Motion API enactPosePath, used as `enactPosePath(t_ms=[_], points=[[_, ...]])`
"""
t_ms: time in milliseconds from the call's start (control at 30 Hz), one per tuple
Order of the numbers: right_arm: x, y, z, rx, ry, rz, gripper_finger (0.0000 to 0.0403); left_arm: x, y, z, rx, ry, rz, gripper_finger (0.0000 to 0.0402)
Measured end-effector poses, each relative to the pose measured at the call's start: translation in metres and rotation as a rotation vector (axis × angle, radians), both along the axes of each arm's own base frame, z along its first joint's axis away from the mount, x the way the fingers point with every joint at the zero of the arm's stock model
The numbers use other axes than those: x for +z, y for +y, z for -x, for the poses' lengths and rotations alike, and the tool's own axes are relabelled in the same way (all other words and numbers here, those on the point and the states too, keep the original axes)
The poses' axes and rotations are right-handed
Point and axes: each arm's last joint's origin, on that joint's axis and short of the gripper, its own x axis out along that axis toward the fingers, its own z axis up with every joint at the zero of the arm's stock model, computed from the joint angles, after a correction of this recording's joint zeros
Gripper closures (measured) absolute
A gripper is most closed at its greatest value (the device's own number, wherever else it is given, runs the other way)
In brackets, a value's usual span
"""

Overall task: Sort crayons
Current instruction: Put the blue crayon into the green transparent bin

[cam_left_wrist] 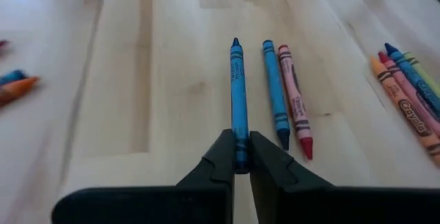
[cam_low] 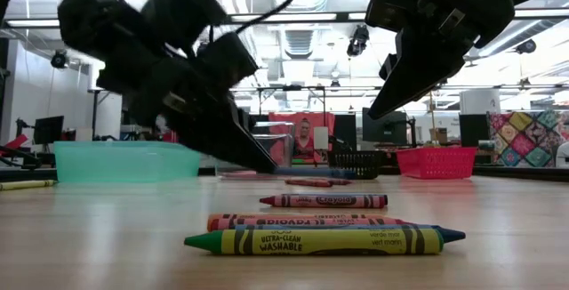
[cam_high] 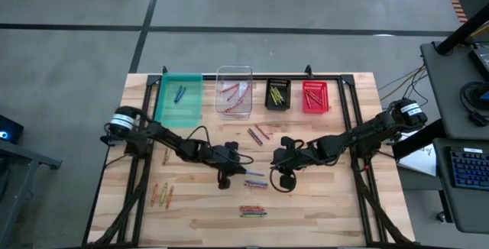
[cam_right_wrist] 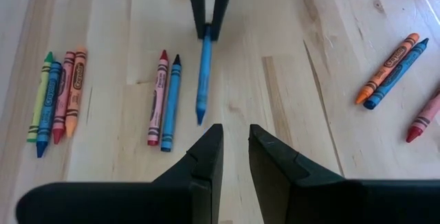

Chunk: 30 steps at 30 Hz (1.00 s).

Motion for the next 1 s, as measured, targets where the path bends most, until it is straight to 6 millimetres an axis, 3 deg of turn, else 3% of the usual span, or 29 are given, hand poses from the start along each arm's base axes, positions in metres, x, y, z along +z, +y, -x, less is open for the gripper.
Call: enactPosePath(t_ms=[233,467,600,833,1000], points=[[0.000,0.000,0.000,-0.002,0.003,-0.001,0.0344,0.050,0.007,0.026,0.047,0.071,-0.049,0.0401],[0.000,0.000,0.000,-0.001,0.003,0.001,0.0344,0.111,0.020,0.074,0.179,0.058,-0.061,0.0401],[0.000,0.000,0.000,-0.001,0.003,0.001,0.0344,0.141,0.031,0.106,0.344,-0.014,-0.101,0.0402],[0.000,0.000,0.000,-0.001,0.003,0.001,0.0344,0.162,0.063,0.162,0.832,-0.052,-0.223,0.0401],[0.000,-0.001,0.000,0.003,0.002,0.008,0.0344,0.161,0.093,0.183,1.054,0.018,-0.182,0.0401]])
